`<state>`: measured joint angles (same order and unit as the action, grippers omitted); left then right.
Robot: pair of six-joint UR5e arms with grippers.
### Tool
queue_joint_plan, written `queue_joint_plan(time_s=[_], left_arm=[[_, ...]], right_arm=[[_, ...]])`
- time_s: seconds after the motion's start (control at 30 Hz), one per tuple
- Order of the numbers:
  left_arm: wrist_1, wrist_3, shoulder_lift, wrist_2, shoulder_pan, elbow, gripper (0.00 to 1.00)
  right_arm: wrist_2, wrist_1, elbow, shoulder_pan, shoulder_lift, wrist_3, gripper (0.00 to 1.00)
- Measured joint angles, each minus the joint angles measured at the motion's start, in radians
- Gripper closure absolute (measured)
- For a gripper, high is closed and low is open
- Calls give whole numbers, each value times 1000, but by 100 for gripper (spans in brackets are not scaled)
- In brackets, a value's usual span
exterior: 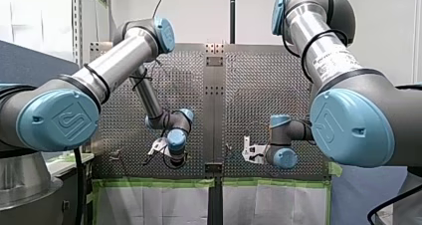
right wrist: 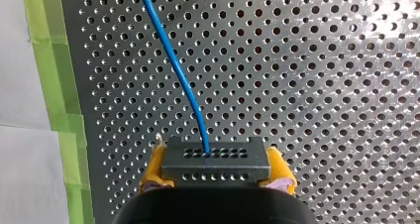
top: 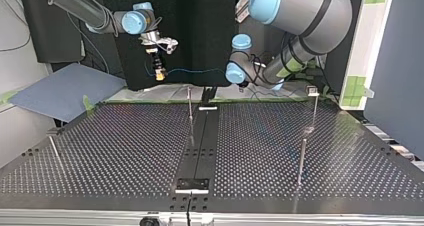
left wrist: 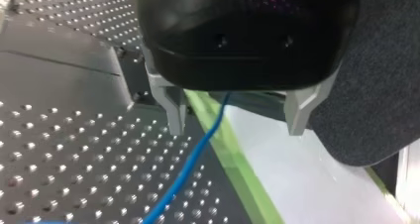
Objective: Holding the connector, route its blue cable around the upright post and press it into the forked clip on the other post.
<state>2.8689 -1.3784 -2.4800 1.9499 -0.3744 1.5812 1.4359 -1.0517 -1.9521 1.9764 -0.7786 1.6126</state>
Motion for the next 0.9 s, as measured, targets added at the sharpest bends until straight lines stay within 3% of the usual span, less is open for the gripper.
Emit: queue_joint_plan(time_s=[0.33,0.67,0.9], left_arm=[[16,-9,-67,-44,-12,-48,0],[8,-81,-82,-122,-20,-62,0],[1,-138,-60,-184,-28,-63,0]], right_arm=[[0,1,0,0,0,0,100],[2,-1,2,-11,0,0,100],[4,-1,3,-23,0,-4,100]])
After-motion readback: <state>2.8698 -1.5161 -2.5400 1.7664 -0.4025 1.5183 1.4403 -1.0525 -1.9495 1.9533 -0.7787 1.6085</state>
